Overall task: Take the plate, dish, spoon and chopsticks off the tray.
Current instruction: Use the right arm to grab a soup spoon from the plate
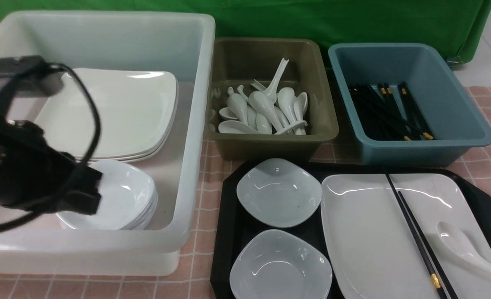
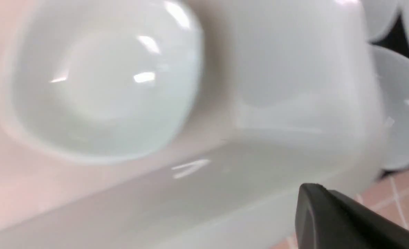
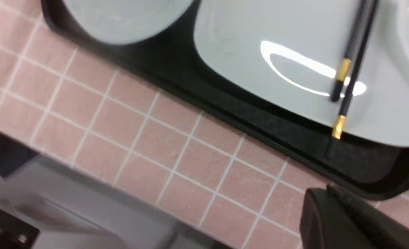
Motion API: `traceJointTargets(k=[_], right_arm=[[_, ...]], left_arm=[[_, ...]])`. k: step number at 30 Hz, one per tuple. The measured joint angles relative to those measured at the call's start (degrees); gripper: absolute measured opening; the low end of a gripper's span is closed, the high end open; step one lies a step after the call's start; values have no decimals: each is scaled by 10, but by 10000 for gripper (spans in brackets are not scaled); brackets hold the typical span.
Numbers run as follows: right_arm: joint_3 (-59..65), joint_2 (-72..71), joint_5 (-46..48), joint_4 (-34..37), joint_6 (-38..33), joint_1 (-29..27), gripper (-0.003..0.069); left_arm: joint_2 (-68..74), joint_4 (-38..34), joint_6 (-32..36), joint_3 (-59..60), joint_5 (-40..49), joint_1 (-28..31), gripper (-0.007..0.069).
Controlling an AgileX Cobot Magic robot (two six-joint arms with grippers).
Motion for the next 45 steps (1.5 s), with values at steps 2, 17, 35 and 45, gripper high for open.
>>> traceJointTargets(k=[2,17,35,45], right_arm=[[-8,40,-1,-1,-33,-11,30],[-11,269,-84,8,-273,-291,375],[-14,461,-196,-92,-269,-292,522],[-22,456,-187,-92,-255,-292,207]], left_arm=[[14,-5,-10,0,-22,-81,-12],[158,-19,-44,-76,-145,-438,-13],[182,16,-35,-102,-149,-440,-4],[182,25,-35,-102,-183,-440,-4]])
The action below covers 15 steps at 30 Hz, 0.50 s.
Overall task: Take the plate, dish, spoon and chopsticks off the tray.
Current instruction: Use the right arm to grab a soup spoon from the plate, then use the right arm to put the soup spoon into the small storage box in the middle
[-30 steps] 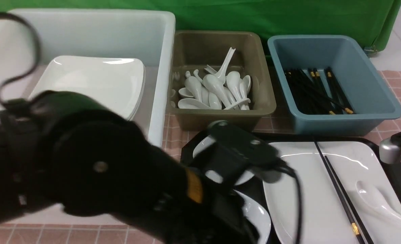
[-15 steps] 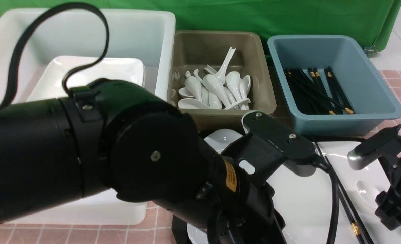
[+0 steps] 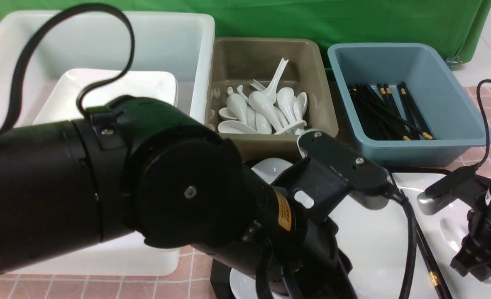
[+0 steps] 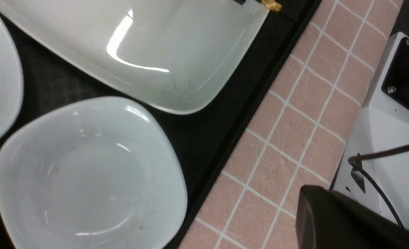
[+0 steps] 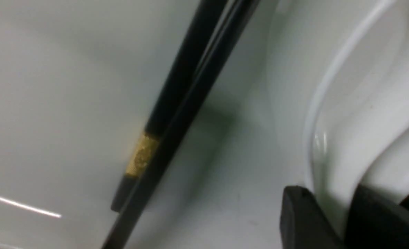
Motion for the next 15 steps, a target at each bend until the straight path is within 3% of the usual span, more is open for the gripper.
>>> traceJointTargets(k=[5,10,12,13,15], right_arm=[[-26,-45,15,12,0,0,207],[-71,-100,63,54,1,0,207],[-96,-116,67,102,-7,0,207],[-131,-133,64,185,-45,3,207],[-166,-137,45,277,-87,14,207]], left_arm=[[0,8,-11,0,-42,10,-4],[-3,8,-15,0,-58,63,-4],[-8,8,-15,-3,-58,89,-4],[-20,10,-15,-9,-60,122,-4],[-40,18,-15,-13,-62,167,-4]])
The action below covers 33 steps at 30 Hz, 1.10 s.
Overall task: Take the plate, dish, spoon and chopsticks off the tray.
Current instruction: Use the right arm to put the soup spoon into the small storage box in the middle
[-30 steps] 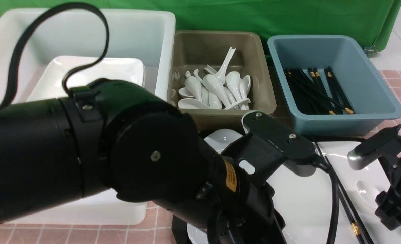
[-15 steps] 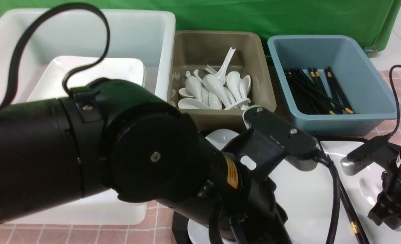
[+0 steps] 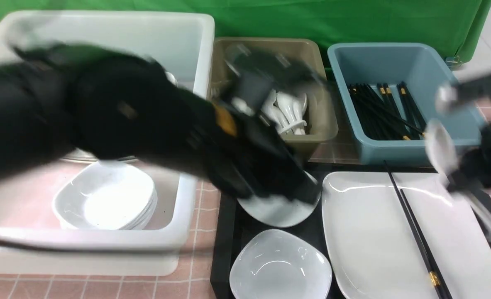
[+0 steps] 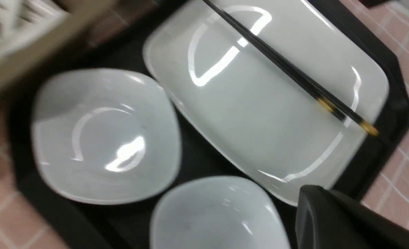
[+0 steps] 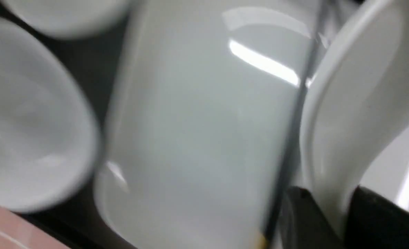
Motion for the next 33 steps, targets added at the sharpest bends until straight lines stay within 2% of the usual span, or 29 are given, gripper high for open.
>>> traceJointTargets(k=[3,5,6,11,14,17,20,22,25,27,28,30,31,32,33], right_arm=[[-68,19,-68,116,-32,29,207],[-101,40,-110,147,-38,42,207],[-138,75,-159,165,-38,61,207],[-240,205,-229,177,-26,91,207],[-301,299,-247,178,-8,96,214],[-341,352,-255,178,9,96,281],[-370,385,-257,177,29,96,402],[-373,383,-249,177,37,96,456],[-376,370,-227,174,39,96,475],[-376,335,-150,148,40,96,454],[-376,317,-104,123,40,94,415],[-378,278,5,74,42,93,270],[-378,278,17,67,43,93,270],[-378,252,96,23,55,90,145],[-370,231,132,-11,76,89,87]], left_arm=[[-32,14,0,-3,2,67,-4],[-49,23,0,-3,9,94,-4],[-68,29,5,-3,25,137,-4],[-108,37,28,-3,66,194,-4],[-133,39,35,-3,90,206,-4],[-150,35,35,-3,105,206,-4],[-164,20,37,-3,119,206,-4],[-171,16,38,-3,127,206,-4],[-174,13,39,-3,132,206,-3],[-174,5,46,-3,144,206,-3],[-174,2,51,-3,151,206,-3],[-174,-21,68,-3,172,206,-3],[-174,-21,70,-3,172,206,-3],[-174,-41,87,-3,184,204,-3],[-174,-54,97,0,188,200,-3]])
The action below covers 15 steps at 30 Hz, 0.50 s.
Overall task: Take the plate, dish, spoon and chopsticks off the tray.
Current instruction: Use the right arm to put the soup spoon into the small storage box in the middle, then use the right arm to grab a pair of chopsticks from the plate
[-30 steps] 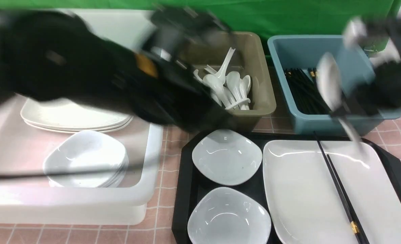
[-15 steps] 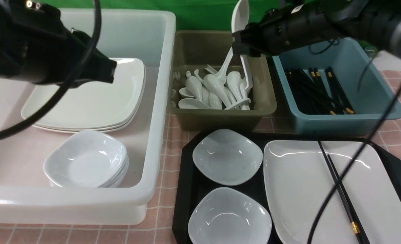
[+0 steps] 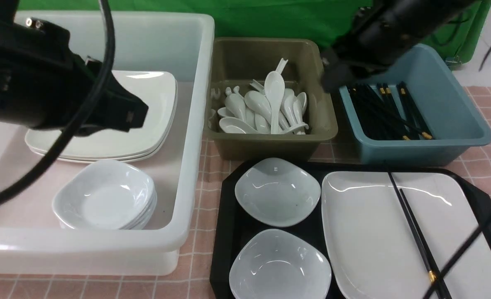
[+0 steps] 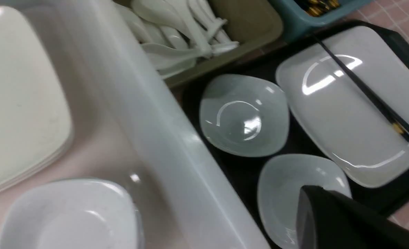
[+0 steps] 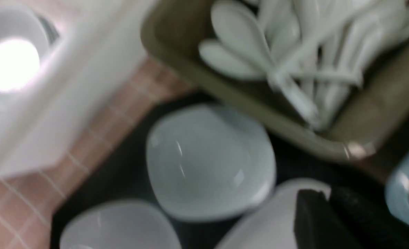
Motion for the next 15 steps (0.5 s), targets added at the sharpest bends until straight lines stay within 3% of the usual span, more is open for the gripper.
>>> traceJointTargets(k=[2,5,7,11,15], right_arm=[[44,-54,10,-64,31,-6,41],[134,-116,9,-115,67,-7,68],[217,-157,9,-128,94,-7,134],[386,-202,-16,-135,118,-12,383],[482,-197,-91,-135,144,-24,529]], left_arm=[[-1,-21,19,15,1,-23,-3],[-1,-27,25,53,-10,-62,-3],[-1,-31,26,89,-36,-98,-3],[9,-35,26,153,-104,-179,-3],[36,-37,19,172,-122,-231,-3]])
